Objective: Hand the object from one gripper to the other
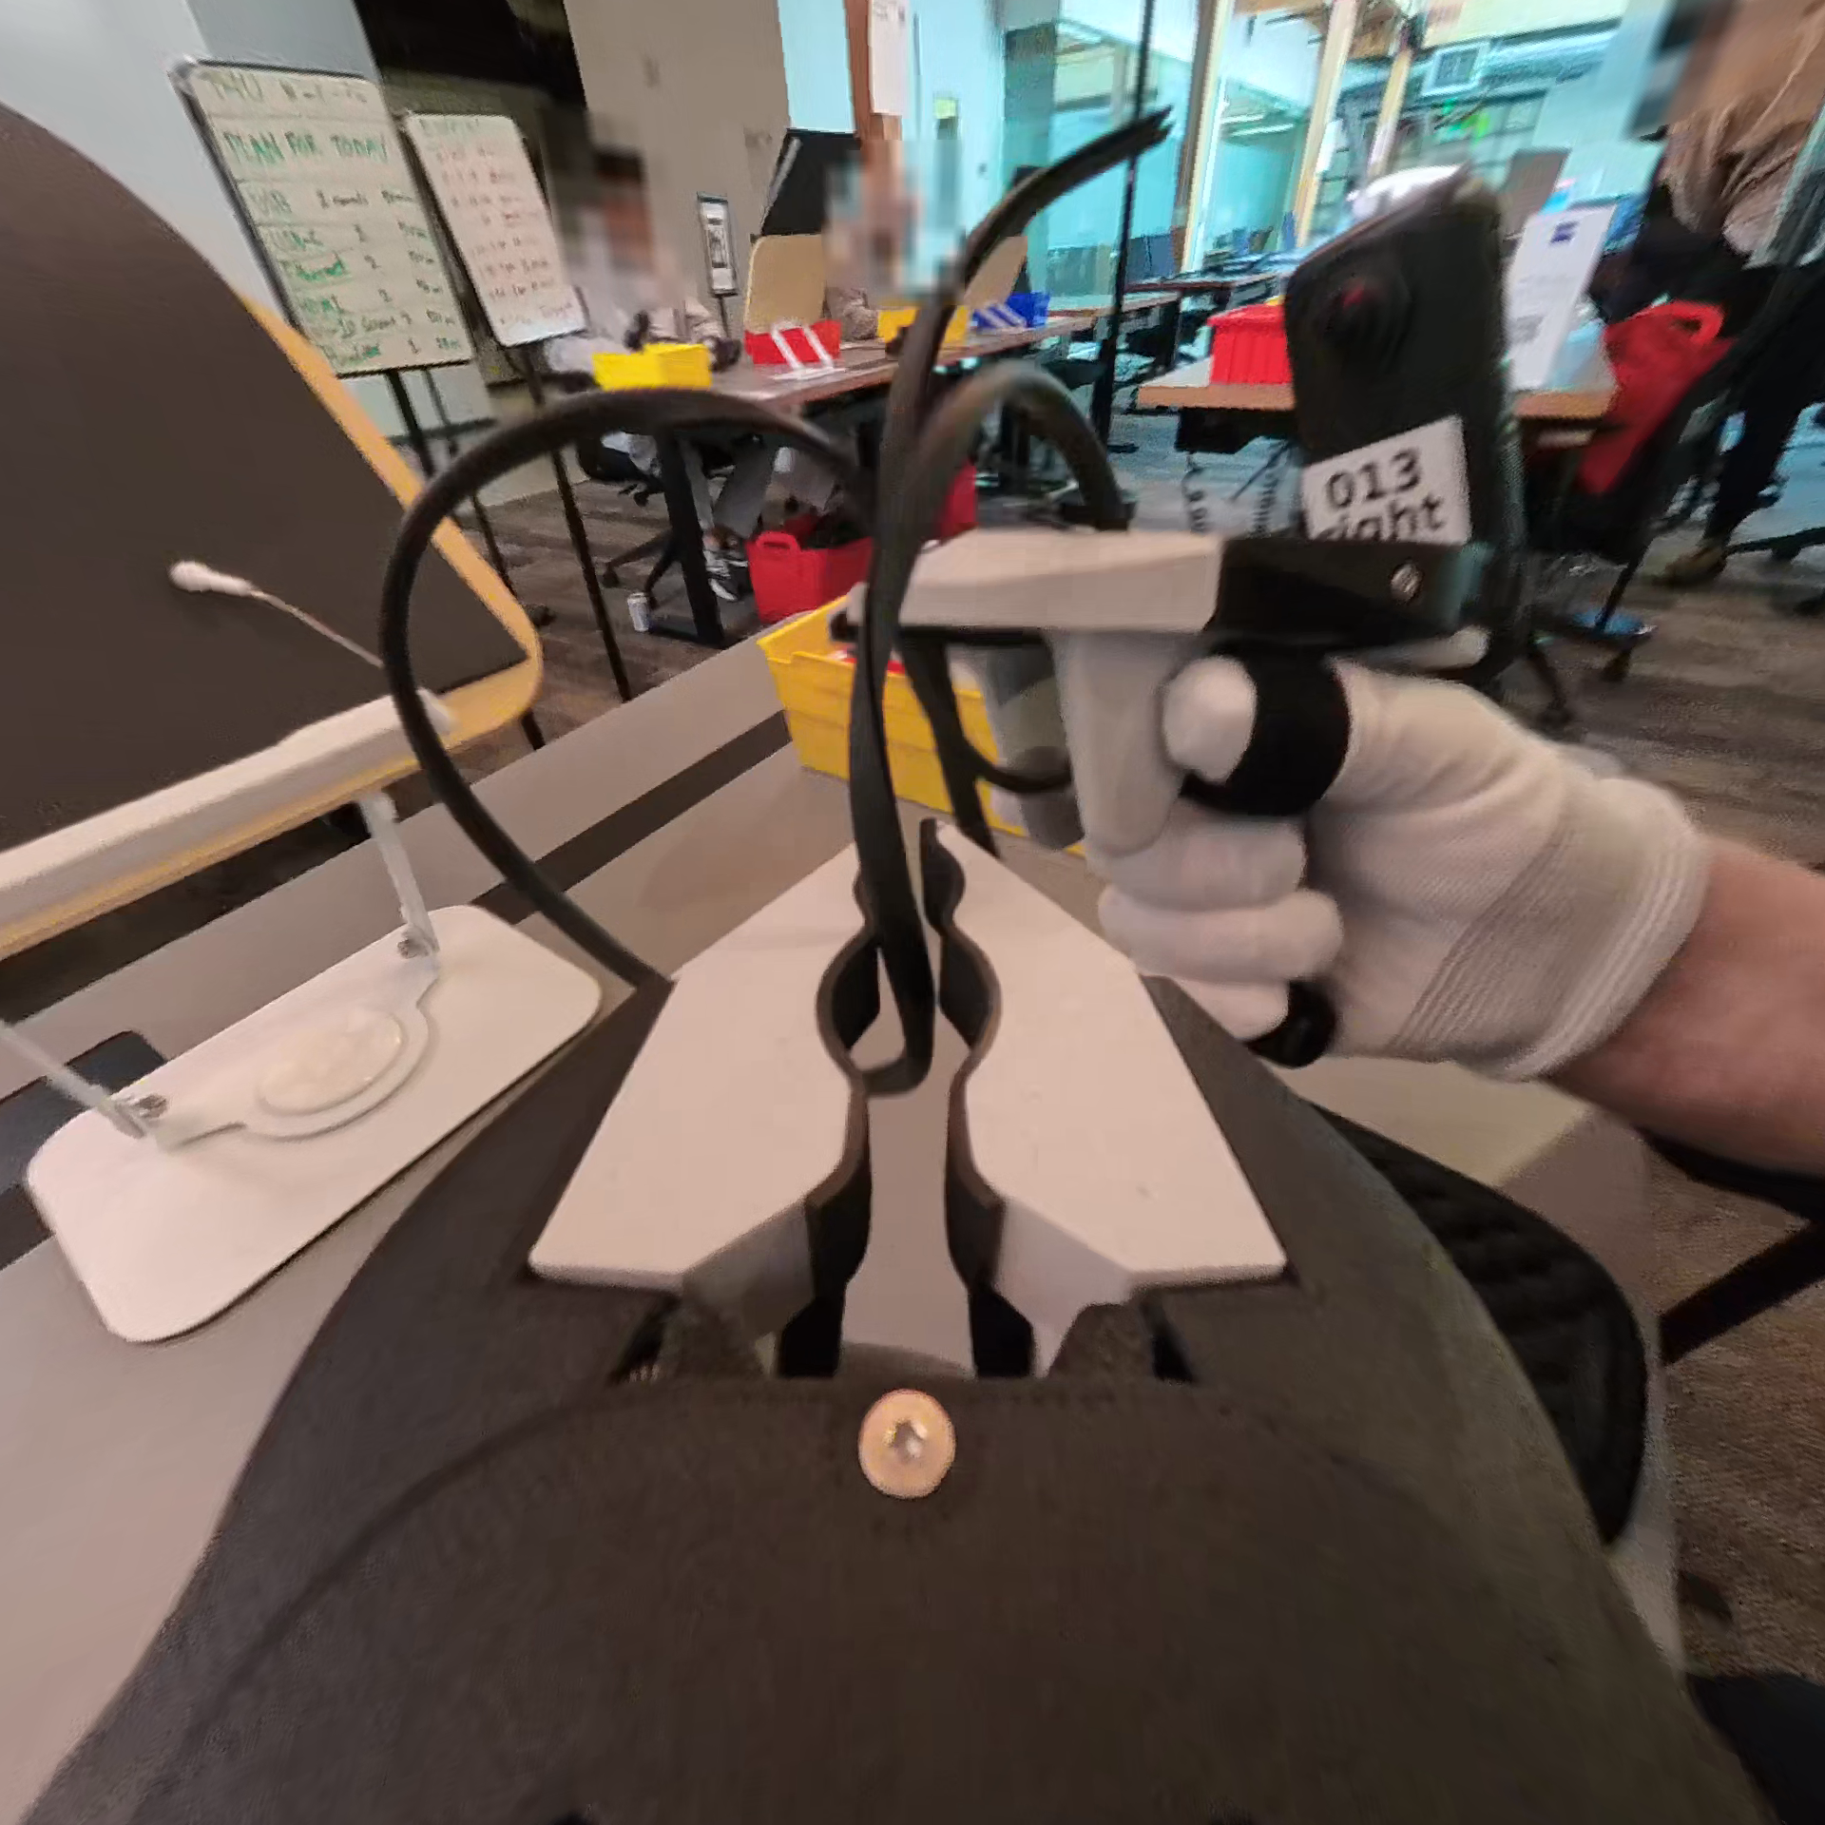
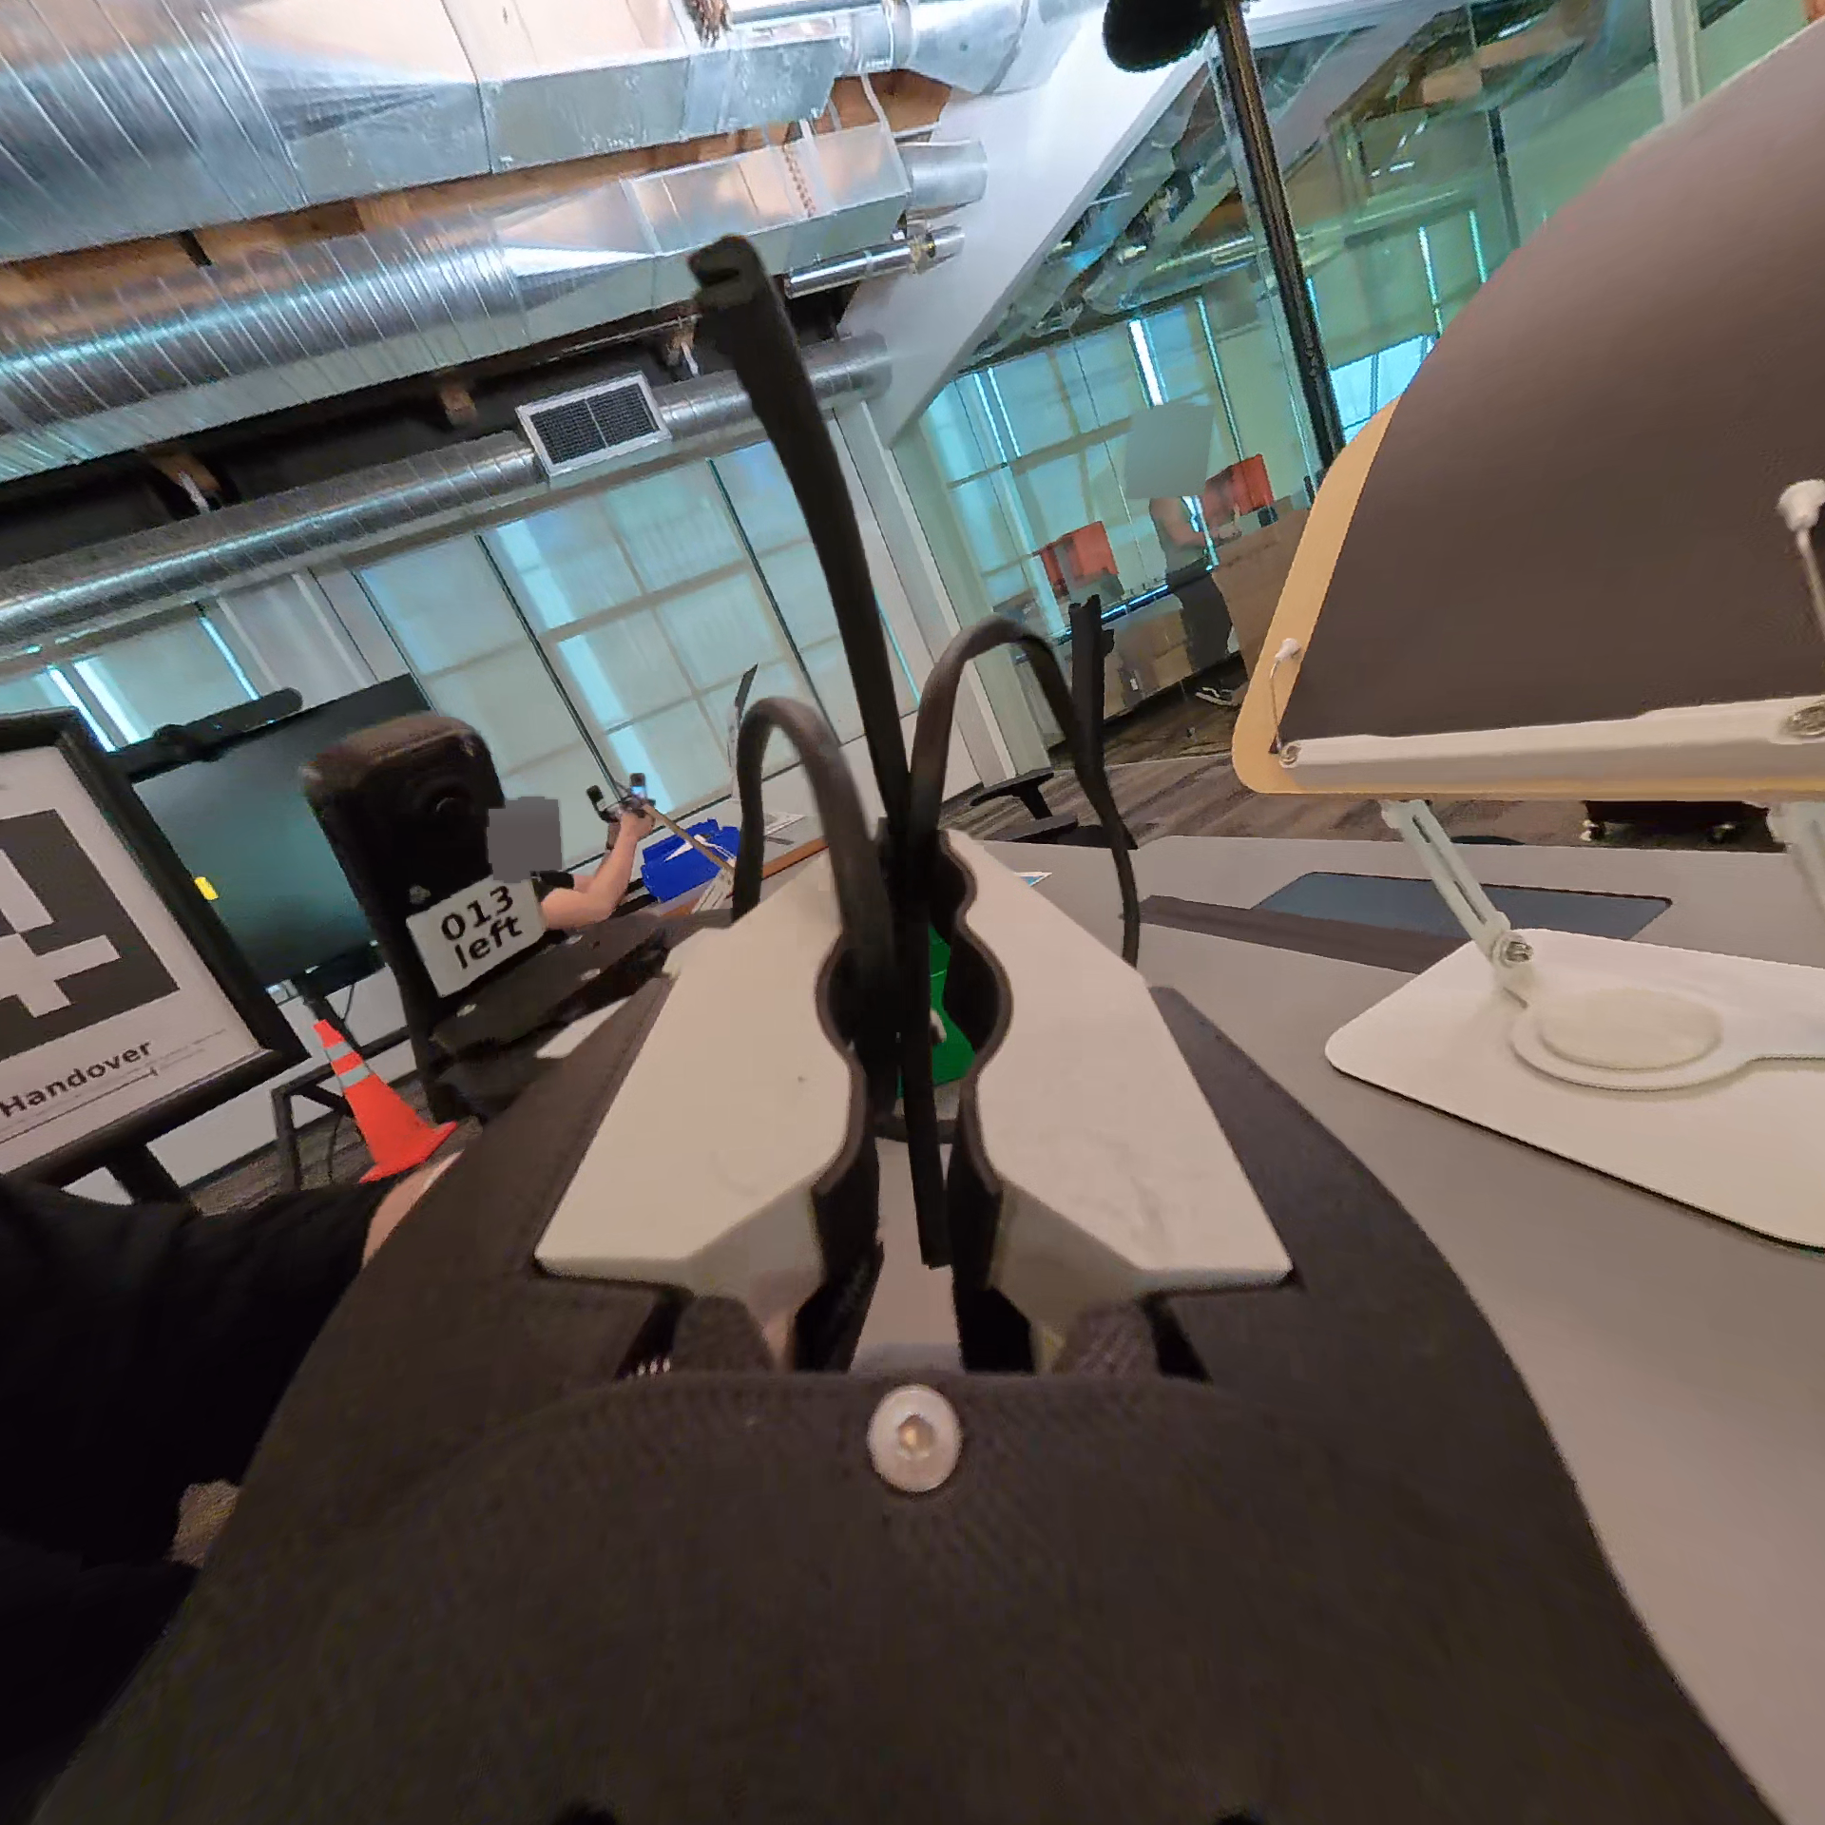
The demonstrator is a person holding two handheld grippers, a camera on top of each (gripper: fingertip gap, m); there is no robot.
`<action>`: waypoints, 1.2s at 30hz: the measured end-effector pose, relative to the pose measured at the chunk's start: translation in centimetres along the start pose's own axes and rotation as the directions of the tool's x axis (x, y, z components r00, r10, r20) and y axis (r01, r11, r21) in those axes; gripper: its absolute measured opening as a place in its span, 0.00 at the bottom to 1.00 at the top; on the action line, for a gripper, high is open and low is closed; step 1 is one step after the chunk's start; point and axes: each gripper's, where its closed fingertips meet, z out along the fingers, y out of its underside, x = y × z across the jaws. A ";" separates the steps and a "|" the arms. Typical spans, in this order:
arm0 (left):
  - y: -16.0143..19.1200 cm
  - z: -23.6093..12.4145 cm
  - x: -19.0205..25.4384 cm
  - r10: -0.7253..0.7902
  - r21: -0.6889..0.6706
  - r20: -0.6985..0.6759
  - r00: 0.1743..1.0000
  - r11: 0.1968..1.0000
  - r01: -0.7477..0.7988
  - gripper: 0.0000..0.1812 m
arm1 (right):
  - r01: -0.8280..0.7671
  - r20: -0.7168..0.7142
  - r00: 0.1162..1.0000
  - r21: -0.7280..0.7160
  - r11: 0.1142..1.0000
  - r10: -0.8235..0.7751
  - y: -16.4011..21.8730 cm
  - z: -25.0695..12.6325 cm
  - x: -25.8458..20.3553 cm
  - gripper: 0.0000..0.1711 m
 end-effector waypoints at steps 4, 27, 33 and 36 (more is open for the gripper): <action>-0.5 0.5 0.7 -0.081 0.007 -0.069 0.994 0.997 0.081 0.07 | 0.004 0.015 1.000 0.009 1.000 -0.004 0.3 0.1 -0.4 0.02; -1.6 -3.3 5.3 -0.314 0.035 -0.587 0.746 0.911 0.411 0.06 | -0.170 0.327 0.925 -0.098 0.980 0.194 2.6 0.5 -5.6 0.02; 0.0 -4.5 5.2 -0.328 -0.057 -0.554 0.765 0.932 0.358 0.06 | -0.103 0.269 0.954 -0.128 0.986 0.135 4.6 1.0 -5.9 0.02; 0.1 -5.0 5.3 -0.324 -0.092 -0.539 0.777 0.940 0.329 0.06 | -0.106 0.262 0.956 -0.102 0.989 0.129 4.8 1.1 -6.1 0.03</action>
